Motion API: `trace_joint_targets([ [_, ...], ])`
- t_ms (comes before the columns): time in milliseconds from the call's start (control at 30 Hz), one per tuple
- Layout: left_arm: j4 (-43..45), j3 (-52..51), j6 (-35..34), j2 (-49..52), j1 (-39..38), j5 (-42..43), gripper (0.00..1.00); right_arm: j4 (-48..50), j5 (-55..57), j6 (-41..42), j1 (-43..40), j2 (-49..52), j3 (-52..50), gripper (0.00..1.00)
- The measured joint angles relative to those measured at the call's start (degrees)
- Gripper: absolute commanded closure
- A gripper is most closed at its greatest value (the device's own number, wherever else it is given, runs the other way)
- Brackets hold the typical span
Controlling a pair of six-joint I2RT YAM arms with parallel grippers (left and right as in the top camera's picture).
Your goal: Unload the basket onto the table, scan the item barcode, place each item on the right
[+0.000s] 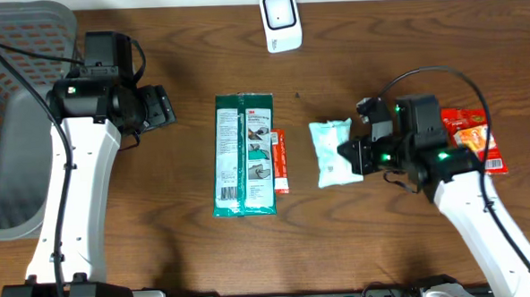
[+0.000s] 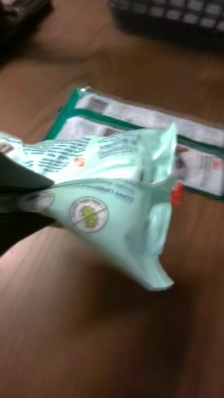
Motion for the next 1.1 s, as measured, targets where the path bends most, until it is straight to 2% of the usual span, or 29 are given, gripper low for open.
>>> trace_joint_targets([
  [33, -0.1, 0.0, 0.0, 0.0, 0.0, 0.0, 0.17, -7.7, 2.2, -1.7, 0.0, 0.2, 5.3, 0.99],
  [100, -0.1, 0.0, 0.0, 0.0, 0.0, 0.0, 0.17, -14.3, 4.7, -4.0, 0.0, 0.2, 13.1, 0.99],
  [333, -0.1, 0.0, 0.0, 0.0, 0.0, 0.0, 0.17, -30.8, 12.5, -6.9, 0.0, 3.5, 39.3, 0.99],
  [433, -0.1, 0.0, 0.0, 0.0, 0.0, 0.0, 0.17, -41.7, 15.4, -8.0, 0.0, 11.4, 55.7, 0.99],
  [567, -0.1, 0.0, 0.0, 0.0, 0.0, 0.0, 0.17, -48.0, 19.3, -8.5, 0.0, 22.9, 75.4, 0.99],
  [633, 0.0, 0.0, 0.0, 0.0, 0.0, 0.0, 0.17, -48.8, 20.9, -9.1, 0.0, 28.0, 82.8, 0.99],
  [700, -0.1, 0.0, 0.0, 0.0, 0.0, 0.0, 0.17, -46.3, 22.8, -10.9, 0.6, 31.0, 85.9, 0.99],
  [833, -0.1, 0.0, 0.0, 0.0, 0.0, 0.0, 0.17, -39.4, 29.9, -14.8, 5.4, 36.5, 86.8, 0.99],
  [1100, -0.1, 0.0, 0.0, 0.0, 0.0, 0.0, 0.17, -18.7, 55.0, -25.8, 18.1, 50.9, 86.8, 0.99],
])
